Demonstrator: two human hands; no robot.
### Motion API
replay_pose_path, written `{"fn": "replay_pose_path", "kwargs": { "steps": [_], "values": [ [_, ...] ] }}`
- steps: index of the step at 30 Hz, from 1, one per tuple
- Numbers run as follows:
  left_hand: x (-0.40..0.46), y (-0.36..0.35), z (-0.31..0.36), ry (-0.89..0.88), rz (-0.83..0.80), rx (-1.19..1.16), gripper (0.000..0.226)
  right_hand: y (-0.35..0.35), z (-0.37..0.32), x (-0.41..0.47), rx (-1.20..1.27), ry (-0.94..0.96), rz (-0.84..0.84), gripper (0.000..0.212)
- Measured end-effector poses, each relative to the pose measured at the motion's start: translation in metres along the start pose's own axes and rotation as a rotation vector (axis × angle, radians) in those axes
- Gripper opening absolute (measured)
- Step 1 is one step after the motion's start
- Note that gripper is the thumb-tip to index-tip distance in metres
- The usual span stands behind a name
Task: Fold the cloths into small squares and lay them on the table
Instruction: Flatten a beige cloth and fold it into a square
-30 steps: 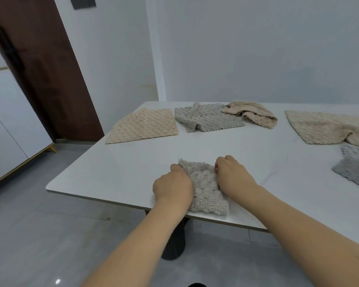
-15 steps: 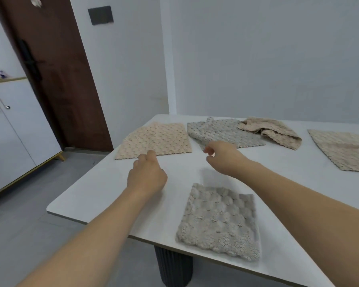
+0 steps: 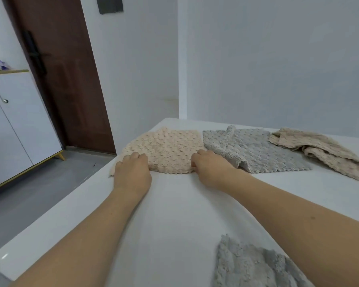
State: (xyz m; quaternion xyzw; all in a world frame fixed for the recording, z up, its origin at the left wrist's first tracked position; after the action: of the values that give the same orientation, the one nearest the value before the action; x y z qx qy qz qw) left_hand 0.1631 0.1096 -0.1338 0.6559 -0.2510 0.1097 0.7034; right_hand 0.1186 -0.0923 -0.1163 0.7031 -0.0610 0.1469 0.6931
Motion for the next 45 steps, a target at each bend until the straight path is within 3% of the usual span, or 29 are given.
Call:
{"fn": "replay_pose_path", "kwargs": {
  "steps": [2,5,9,13,18,21,22,26,29,31,35,39,41,43,45],
  "values": [
    [0.004,-0.003,-0.001,0.022,0.017,-0.019,0.019,0.001,0.002,0.001,0.03,-0.026,0.029,0.026],
    [0.002,0.011,0.002,0.087,0.118,-0.187,0.006,0.019,0.01,-0.001,0.301,-0.246,0.054,0.021],
    [0.006,0.07,0.028,0.141,0.264,-0.411,0.018,0.079,0.022,-0.016,0.515,-0.324,0.261,0.013],
    [0.009,0.16,0.059,-0.118,0.376,-0.478,0.015,0.164,0.044,-0.058,0.548,-0.42,0.438,0.02],
    [-0.021,0.269,0.101,-0.385,0.352,-0.476,0.009,0.266,0.071,-0.146,0.37,-0.454,0.562,0.021],
    [-0.042,0.312,0.134,-0.357,0.212,-0.65,0.012,0.313,0.085,-0.201,0.434,-0.444,0.567,0.014],
    [-0.05,0.324,0.145,-0.336,0.128,-0.761,0.019,0.325,0.088,-0.219,0.52,-0.444,0.573,0.021],
    [-0.078,0.372,0.186,-0.228,-0.189,-1.167,0.039,0.363,0.101,-0.284,1.09,-0.63,0.558,0.027],
    [-0.094,0.395,0.208,-0.069,-0.463,-1.348,0.019,0.382,0.112,-0.32,1.505,-0.652,0.436,0.022],
    [-0.102,0.404,0.222,-0.05,-0.559,-1.346,0.015,0.39,0.124,-0.337,1.582,-0.611,0.4,0.024],
    [-0.109,0.391,0.256,-0.085,-0.663,-1.199,0.017,0.382,0.154,-0.356,1.458,-0.684,0.258,0.043],
    [-0.106,0.334,0.282,-0.115,-0.643,-0.977,0.014,0.327,0.197,-0.358,1.079,-0.872,0.084,0.02],
    [-0.108,0.291,0.295,-0.181,-0.584,-0.82,0.018,0.284,0.219,-0.351,0.882,-0.883,0.062,0.014],
    [-0.114,0.241,0.306,-0.273,-0.629,-0.696,0.026,0.235,0.234,-0.344,0.776,-0.876,0.022,0.012],
    [-0.119,0.193,0.317,-0.337,-0.681,-0.594,0.019,0.19,0.249,-0.337,0.704,-0.874,-0.028,0.014]
  ]
}}
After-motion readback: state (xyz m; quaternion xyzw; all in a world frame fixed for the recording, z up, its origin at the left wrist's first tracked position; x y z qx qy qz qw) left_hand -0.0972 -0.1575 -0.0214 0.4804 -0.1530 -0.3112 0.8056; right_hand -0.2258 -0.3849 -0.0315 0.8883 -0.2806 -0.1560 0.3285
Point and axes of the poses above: each hand's wrist, its own x-axis towards the middle knuckle, its own y-axis out of the back of the hand, z = x × y, the point moved 2 cm from there along x, towards the middle knuckle, and after that the axes turned 7 degrees about z, right-handed, at the moved point
